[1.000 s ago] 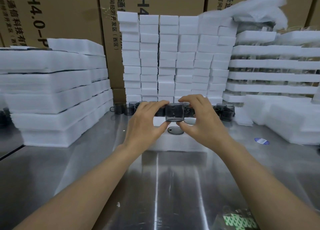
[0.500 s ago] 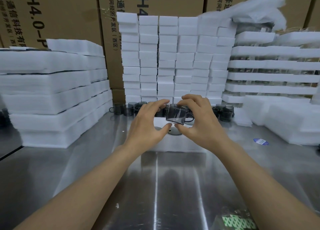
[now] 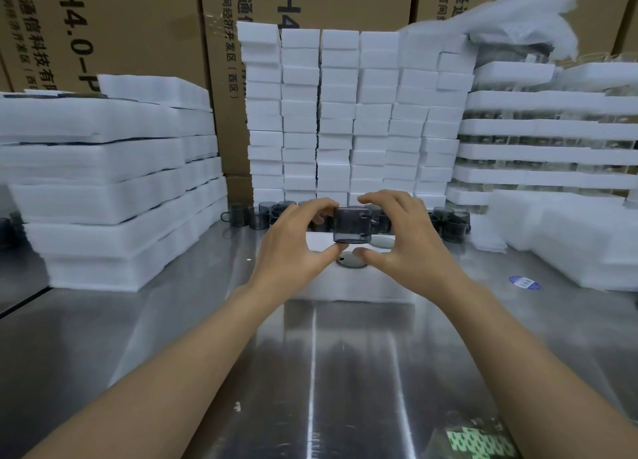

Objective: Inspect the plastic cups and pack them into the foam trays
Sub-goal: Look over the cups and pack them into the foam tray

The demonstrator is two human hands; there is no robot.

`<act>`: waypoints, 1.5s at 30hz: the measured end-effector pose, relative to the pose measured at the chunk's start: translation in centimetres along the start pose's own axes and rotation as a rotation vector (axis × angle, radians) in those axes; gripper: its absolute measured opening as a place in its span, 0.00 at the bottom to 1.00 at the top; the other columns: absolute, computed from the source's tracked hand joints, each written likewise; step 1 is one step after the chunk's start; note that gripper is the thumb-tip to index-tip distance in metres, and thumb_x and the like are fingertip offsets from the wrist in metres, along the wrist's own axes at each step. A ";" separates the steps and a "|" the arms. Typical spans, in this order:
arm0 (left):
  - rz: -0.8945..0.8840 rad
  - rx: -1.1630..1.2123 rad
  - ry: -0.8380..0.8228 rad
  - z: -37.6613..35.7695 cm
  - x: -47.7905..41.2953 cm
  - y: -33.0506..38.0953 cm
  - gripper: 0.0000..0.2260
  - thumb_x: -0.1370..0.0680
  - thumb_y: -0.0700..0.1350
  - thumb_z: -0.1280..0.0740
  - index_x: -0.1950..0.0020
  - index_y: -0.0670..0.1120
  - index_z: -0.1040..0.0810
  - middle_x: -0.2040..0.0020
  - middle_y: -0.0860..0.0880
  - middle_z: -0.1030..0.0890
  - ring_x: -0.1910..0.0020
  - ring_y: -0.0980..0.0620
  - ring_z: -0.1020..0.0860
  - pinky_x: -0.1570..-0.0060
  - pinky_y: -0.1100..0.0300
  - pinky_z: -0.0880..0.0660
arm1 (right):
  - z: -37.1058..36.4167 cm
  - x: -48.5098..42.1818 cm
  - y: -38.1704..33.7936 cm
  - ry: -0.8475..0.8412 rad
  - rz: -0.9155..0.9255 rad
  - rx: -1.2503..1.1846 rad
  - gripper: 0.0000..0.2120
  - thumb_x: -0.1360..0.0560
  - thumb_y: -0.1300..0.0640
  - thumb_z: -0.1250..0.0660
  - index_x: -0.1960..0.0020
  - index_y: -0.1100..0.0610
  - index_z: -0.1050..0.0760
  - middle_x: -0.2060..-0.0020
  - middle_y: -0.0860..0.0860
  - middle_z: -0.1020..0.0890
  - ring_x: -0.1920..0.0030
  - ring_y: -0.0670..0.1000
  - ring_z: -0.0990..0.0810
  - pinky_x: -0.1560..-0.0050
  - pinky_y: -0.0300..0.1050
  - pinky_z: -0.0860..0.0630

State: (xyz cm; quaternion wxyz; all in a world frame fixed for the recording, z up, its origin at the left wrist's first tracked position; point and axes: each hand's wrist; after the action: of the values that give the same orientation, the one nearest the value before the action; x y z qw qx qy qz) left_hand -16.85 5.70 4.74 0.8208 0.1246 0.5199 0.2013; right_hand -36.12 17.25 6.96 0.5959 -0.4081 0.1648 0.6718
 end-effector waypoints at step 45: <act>0.402 -0.059 -0.576 2.6 -1.2 -2.6 0.60 0.31 0.49 0.19 0.26 0.81 0.64 0.35 0.46 0.31 0.46 0.39 0.17 0.50 0.56 0.21 | -0.2 -0.5 -0.8 0.135 -0.249 -0.548 0.13 0.21 0.55 0.25 0.38 0.46 0.20 0.52 0.46 0.13 0.48 0.51 0.16 0.41 0.49 0.20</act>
State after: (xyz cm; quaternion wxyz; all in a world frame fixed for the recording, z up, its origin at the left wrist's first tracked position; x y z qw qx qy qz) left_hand -14.44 2.87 5.74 0.8809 0.2523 0.2259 0.3306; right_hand -35.35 16.97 7.46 0.5289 -0.6144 -0.0347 0.5845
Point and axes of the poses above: each hand's wrist, its own x-axis away from the middle knuckle, its own z-axis out of the back of the hand, y = z × x
